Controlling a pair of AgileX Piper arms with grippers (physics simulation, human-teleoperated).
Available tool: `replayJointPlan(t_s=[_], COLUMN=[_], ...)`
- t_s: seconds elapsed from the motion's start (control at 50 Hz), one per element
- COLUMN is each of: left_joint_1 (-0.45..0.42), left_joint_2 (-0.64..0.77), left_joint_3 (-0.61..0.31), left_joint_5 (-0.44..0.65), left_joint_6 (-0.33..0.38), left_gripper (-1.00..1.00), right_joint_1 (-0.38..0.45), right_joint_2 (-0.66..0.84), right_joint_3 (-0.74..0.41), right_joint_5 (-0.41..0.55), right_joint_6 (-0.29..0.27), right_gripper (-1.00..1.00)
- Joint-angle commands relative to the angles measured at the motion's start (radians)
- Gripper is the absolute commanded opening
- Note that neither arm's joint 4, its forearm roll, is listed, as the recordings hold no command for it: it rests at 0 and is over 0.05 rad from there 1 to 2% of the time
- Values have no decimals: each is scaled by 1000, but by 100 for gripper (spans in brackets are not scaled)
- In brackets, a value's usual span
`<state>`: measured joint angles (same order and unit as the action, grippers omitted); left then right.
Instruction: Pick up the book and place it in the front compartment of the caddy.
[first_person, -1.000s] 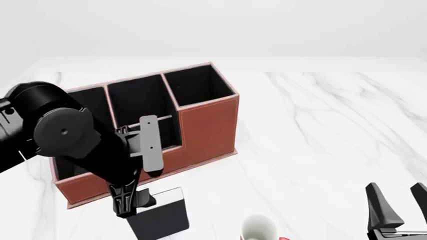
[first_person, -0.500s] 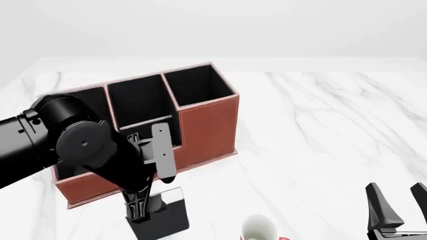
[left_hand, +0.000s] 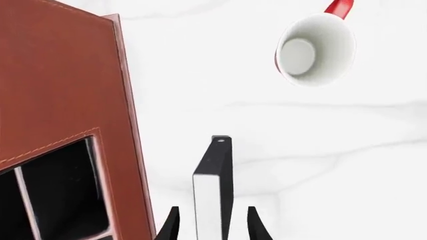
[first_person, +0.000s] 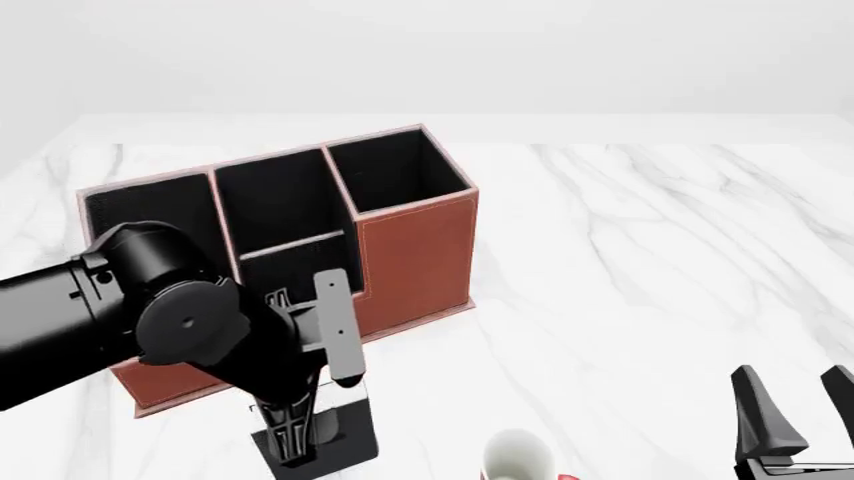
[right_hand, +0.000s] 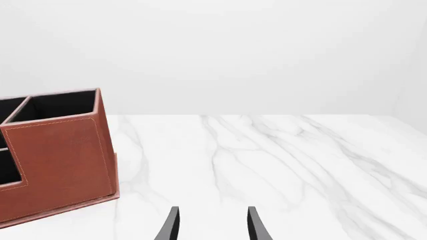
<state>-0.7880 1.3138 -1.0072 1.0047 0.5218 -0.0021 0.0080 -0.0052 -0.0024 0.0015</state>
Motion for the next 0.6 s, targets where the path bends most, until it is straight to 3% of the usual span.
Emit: replayJointPlan(t_s=[0.02, 0.6], left_joint_1=[-13, -27], left_joint_2=[-15, -41], left_joint_3=[40, 94], left_joint_5=[-39, -86], left_joint_6=[-27, -49], left_gripper=[100, 100], right_joint_1=[1, 1], right_joint_2=[-1, -1], right_joint_3=[1, 1], right_joint_5=[0, 0], right_joint_6=[0, -1], right_gripper=[100, 100])
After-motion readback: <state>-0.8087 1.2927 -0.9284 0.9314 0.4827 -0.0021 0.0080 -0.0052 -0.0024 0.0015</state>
